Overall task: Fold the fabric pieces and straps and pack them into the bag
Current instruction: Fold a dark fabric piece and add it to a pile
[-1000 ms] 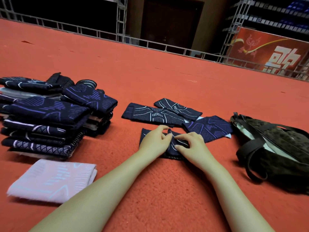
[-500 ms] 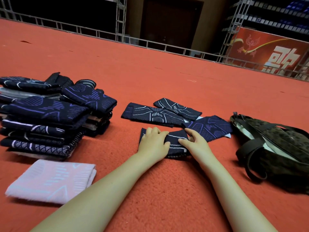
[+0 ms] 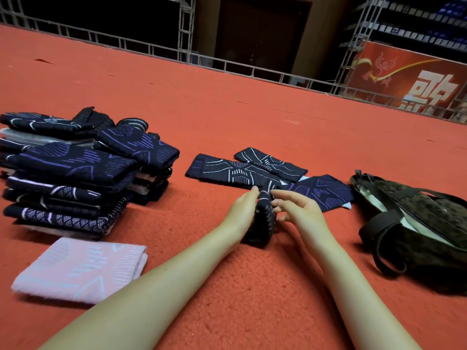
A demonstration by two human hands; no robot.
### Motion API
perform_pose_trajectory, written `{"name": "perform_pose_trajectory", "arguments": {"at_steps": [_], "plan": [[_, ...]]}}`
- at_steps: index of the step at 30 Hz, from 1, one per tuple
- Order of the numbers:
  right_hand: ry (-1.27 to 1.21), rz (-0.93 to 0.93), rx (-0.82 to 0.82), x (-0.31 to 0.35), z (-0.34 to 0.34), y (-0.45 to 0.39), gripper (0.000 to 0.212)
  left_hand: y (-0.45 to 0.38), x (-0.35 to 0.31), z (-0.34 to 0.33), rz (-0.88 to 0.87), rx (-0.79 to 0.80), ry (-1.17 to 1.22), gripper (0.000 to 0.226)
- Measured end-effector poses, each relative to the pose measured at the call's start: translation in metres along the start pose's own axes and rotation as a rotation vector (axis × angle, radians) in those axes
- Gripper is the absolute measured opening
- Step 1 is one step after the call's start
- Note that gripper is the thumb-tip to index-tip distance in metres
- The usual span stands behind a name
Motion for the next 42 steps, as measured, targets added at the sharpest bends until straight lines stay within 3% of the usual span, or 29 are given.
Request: {"name": "perform_pose_trajectory", "arguments": {"at_steps": [4, 6, 10, 13, 16, 19, 22, 25, 29, 33, 36, 42], "plan": [[0.324, 0.061, 0.007, 0.0, -0.002, 0.001, 0.035, 0.001, -0.005, 0.003, 0.002, 0.0, 0.12, 0.035], [0.43, 0.099, 0.012, 0.004, -0.005, 0.002, 0.036, 0.001, -0.007, 0.008, 0.01, -0.028, 0.007, 0.026], [0.567, 0.095, 0.101, -0.004, -0.021, 0.0, 0.036, 0.001, -0.019, 0.036, 0.099, -0.138, -0.746, 0.033], [0.614, 0.036, 0.031, -0.012, -0.021, -0.003, 0.058, 0.005, -0.021, 0.049, 0.196, -0.139, -1.181, 0.053], [0.331, -0.112, 0.005, -0.018, -0.021, -0.003, 0.074, 0.0, -0.012, 0.056, 0.239, -0.078, -1.099, 0.054], [0.084, -0.153, 0.065, -0.022, -0.031, -0.001, 0.054, -0.001, -0.013, 0.057, 0.197, -0.109, -1.132, 0.047], [0.167, -0.074, 0.08, -0.019, -0.034, 0.0, 0.043, -0.003, -0.013, 0.059, 0.142, -0.15, -1.074, 0.043], [0.202, 0.078, 0.107, -0.003, -0.032, 0.001, 0.054, -0.004, -0.02, 0.058, -0.017, -0.187, -0.85, 0.043], [0.29, 0.13, 0.143, 0.007, -0.023, 0.006, 0.051, 0.004, -0.033, 0.045, -0.183, -0.074, -0.514, 0.034], [0.383, 0.187, 0.007, 0.009, -0.014, 0.005, 0.037, 0.004, -0.025, 0.031, -0.208, 0.036, -0.67, 0.025], [0.377, 0.192, -0.085, 0.003, -0.01, 0.003, 0.038, 0.0, -0.018, 0.034, -0.22, -0.055, -0.747, 0.022], [0.399, 0.073, -0.063, -0.021, -0.016, -0.004, 0.045, 0.006, -0.017, 0.043, -0.213, -0.221, -0.67, 0.02]]}}
Point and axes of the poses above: each hand's wrist, its own y-axis away from the middle knuckle, its own z-axis out of the back of the hand, x = y × z, the point moved 6 cm from there along -y, towards the middle knuckle, and after that the axes turned 12 degrees about x, right-handed, at the moved point
